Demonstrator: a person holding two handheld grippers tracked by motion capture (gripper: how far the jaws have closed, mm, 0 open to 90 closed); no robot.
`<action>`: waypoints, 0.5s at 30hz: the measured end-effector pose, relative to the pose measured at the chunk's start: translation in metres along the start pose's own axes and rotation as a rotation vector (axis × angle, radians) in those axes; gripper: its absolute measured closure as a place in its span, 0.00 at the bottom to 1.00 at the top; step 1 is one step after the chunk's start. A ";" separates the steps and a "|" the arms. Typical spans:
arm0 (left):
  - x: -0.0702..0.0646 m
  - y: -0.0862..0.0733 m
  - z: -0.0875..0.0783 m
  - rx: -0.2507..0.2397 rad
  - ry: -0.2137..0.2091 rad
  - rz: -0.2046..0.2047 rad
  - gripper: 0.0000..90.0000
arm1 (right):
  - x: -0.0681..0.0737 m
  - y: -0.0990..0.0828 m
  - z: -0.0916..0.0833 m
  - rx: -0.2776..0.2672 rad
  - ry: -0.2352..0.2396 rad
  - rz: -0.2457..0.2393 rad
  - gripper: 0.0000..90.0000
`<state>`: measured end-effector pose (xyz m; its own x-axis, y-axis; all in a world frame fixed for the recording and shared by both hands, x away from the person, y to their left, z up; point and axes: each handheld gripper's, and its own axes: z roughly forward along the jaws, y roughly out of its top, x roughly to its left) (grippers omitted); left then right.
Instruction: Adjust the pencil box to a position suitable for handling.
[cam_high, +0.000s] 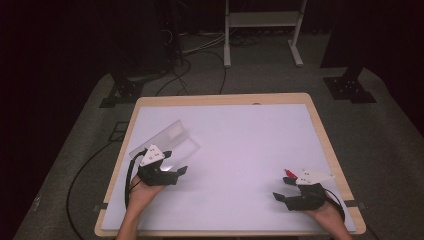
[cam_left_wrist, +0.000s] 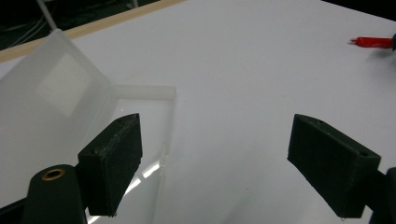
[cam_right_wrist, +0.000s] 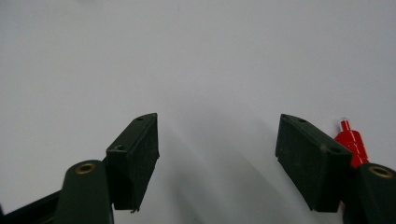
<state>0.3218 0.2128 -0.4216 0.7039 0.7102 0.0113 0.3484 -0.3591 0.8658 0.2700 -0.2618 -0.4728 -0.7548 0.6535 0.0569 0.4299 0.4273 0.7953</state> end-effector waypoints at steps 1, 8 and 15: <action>0.000 0.000 0.000 0.000 0.000 0.000 0.19 | 0.000 0.000 0.000 0.000 0.000 0.000 0.33; 0.010 -0.002 -0.006 0.009 0.037 -0.005 0.19 | 0.001 0.000 0.000 0.006 0.002 -0.002 0.33; 0.019 -0.007 -0.010 0.031 0.061 -0.010 0.20 | 0.001 0.000 0.001 0.009 0.005 -0.009 0.33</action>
<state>0.3271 0.2349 -0.4227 0.6613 0.7493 0.0341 0.3753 -0.3699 0.8499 0.2697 -0.2606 -0.4731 -0.7609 0.6468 0.0525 0.4274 0.4387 0.7905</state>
